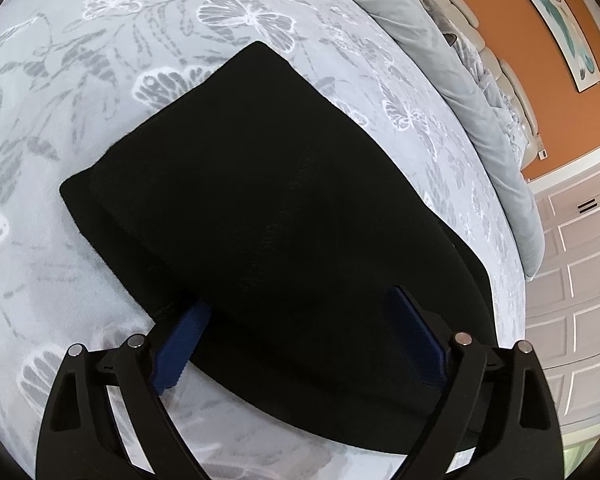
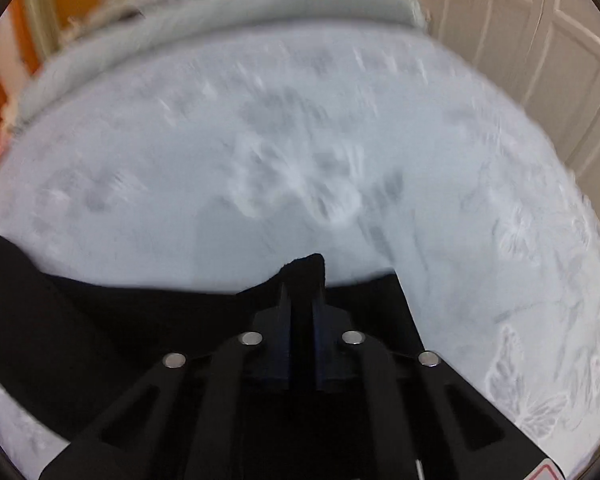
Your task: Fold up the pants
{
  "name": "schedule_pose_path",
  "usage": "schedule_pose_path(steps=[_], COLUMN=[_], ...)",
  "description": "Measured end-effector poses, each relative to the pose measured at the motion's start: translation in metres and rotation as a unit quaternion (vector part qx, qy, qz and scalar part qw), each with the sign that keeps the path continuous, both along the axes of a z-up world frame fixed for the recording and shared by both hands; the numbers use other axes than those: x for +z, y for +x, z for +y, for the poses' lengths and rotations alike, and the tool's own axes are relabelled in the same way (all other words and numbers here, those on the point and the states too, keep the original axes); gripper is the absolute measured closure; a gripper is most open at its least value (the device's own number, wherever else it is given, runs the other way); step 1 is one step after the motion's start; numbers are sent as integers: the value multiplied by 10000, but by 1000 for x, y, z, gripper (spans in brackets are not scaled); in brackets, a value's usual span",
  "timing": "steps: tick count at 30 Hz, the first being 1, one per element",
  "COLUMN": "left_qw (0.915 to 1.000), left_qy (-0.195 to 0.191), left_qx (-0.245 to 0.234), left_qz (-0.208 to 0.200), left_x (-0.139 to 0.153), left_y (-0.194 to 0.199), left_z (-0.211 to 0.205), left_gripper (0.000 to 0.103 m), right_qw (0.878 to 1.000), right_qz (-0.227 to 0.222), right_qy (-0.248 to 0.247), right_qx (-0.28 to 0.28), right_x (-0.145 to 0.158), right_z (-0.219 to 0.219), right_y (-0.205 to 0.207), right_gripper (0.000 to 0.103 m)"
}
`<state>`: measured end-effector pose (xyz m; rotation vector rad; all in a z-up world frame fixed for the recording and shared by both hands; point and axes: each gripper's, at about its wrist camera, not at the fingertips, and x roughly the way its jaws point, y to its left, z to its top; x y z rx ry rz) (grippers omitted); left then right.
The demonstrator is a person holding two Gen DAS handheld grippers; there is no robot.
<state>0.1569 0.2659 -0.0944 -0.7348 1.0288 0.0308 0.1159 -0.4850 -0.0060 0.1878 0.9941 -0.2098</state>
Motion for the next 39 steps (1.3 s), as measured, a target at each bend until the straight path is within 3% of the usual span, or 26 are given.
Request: schedule_pose_path(steps=[3, 4, 6, 8, 9, 10, 12, 17, 22, 25, 29, 30, 32, 35, 36, 37, 39], left_qw=[10000, 10000, 9999, 9997, 9996, 9996, 9999, 9970, 9874, 9845, 9818, 9817, 9830, 9865, 9848, 9808, 9820], left_qy=[24, 31, 95, 230, 272, 271, 125, -653, -1281, -1566, -1787, -1818, -1811, -1616, -1708, -1935, -1880], left_qx=[-3, 3, -3, -55, -89, -111, -56, 288, 666, 544, 198, 148, 83, 156, 122, 132, 68], left_qz=[-10, -22, -50, -37, -38, -49, -98, -301, -642, -579, -613, -549, -285, 215, 278, 196, -153], left_x=[0, 0, 0, 2, 2, 2, 2, 3, 10, 10, 17, 15, 2, -20, -22, -18, 8], left_y=[1, 2, 3, 6, 6, 6, 4, -11, -48, -56, -33, -25, -6, 7, 8, 3, -12], left_z=[0, -1, -5, -9, -11, -10, -6, 17, 54, 60, 37, 33, 25, 22, 23, 26, 32], left_gripper=[12, 10, 9, 8, 8, 8, 9, 9, 9, 11, 12, 15, 32, 91, 99, 100, 100], right_qw=[9931, 9928, 9959, 9945, 9951, 9937, 9879, 9862, 9838, 9834, 9792, 9791, 9796, 9752, 9741, 9746, 9740], right_qz=[-1126, -1095, -250, 305, 127, -230, -789, -970, -1058, -1074, -1183, -1163, -1102, -1142, -1140, -1118, -1181], right_qy=[-42, -17, 282, 343, 271, 94, 228, 512, 1120, 1266, 1592, 1619, 1643, 1843, 1897, 1880, 1846], right_qx=[-326, -493, -818, -941, -947, -1090, -1319, -1237, -916, -737, -433, -395, -346, -448, -458, -492, -575], right_x=[54, 51, 5, -28, -27, -17, 1, 16, 26, 30, 39, 39, 42, 45, 45, 47, 52], right_z=[-11, -21, -55, -58, -53, -44, -30, 20, 82, 123, 172, 181, 201, 218, 221, 225, 225], right_y=[-40, -45, -40, -39, -43, -54, -77, -110, -143, -147, -140, -138, -132, -133, -134, -135, -139], right_gripper=[97, 97, 93, 84, 80, 69, 49, 48, 45, 44, 44, 44, 44, 40, 40, 40, 40])
